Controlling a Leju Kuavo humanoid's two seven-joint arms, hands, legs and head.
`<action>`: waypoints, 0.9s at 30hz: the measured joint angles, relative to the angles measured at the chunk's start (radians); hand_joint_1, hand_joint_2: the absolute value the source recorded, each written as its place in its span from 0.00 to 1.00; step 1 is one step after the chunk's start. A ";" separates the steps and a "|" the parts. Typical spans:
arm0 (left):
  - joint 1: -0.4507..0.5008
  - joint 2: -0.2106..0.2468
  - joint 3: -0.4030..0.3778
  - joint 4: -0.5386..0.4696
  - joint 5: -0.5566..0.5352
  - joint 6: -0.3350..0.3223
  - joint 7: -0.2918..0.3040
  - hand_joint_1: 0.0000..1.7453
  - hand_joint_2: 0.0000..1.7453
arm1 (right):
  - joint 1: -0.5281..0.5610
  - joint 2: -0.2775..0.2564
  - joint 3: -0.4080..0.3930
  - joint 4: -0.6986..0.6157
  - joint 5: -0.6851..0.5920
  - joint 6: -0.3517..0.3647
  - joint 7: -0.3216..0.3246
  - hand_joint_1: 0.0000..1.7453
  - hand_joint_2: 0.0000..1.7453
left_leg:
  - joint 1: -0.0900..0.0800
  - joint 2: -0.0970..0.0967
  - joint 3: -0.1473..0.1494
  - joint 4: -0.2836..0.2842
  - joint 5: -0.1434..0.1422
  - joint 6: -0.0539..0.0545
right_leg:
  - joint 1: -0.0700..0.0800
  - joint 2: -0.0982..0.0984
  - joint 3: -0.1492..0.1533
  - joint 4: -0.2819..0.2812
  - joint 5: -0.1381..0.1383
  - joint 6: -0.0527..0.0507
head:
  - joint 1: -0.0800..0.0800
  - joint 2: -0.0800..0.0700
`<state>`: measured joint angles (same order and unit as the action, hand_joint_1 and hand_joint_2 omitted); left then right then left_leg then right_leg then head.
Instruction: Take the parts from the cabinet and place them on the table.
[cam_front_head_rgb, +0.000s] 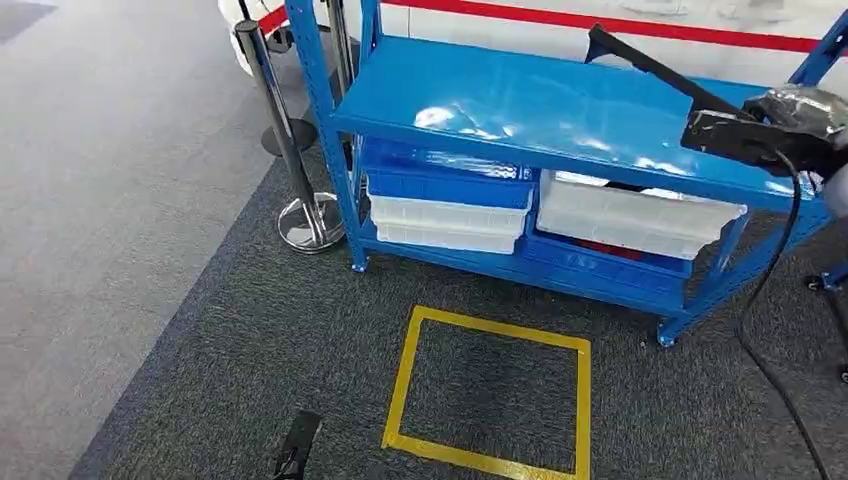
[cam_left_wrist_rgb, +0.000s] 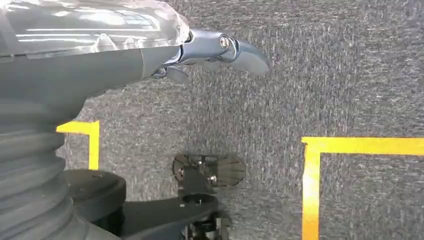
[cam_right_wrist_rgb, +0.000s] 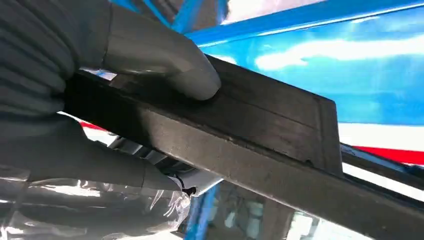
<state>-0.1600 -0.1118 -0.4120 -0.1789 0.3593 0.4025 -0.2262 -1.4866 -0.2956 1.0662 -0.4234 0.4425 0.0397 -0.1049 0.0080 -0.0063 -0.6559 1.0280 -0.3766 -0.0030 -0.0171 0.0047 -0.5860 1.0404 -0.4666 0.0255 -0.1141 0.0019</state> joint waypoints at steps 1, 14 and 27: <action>0.001 0.000 0.000 0.000 0.000 0.002 0.001 0.00 1.00 | 0.002 0.000 0.000 0.000 0.000 0.000 0.002 1.00 1.00 | -0.004 -0.002 -0.006 -0.002 0.005 -0.008 | -0.005 -0.004 -0.004 -0.006 0.009 -0.013 | 0.000 0.000; -0.002 0.002 0.000 0.000 0.000 0.015 -0.002 0.00 1.00 | 0.002 -0.008 -0.005 -0.008 0.024 -0.040 0.012 1.00 1.00 | -0.012 0.000 0.127 -0.003 -0.118 0.017 | 0.004 -0.008 -0.092 -0.010 0.104 -0.019 | 0.000 0.000; -0.009 -0.006 -0.025 0.000 -0.027 -0.002 0.012 0.00 1.00 | 0.021 -0.090 -0.028 -0.034 0.053 -0.075 0.014 1.00 1.00 | -0.001 0.008 0.001 0.002 -0.011 0.026 | -0.019 -0.005 0.005 0.013 -0.018 0.034 | 0.000 0.000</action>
<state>-0.1687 -0.1179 -0.4368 -0.1789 0.3322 0.4005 -0.2140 -1.4657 -0.3861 1.0380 -0.4574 0.4956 -0.0351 -0.0912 0.0074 0.0019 -0.6545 1.0304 -0.3871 0.0233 -0.0357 -0.0002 -0.5807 1.0531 -0.4843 0.0594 -0.1141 0.0015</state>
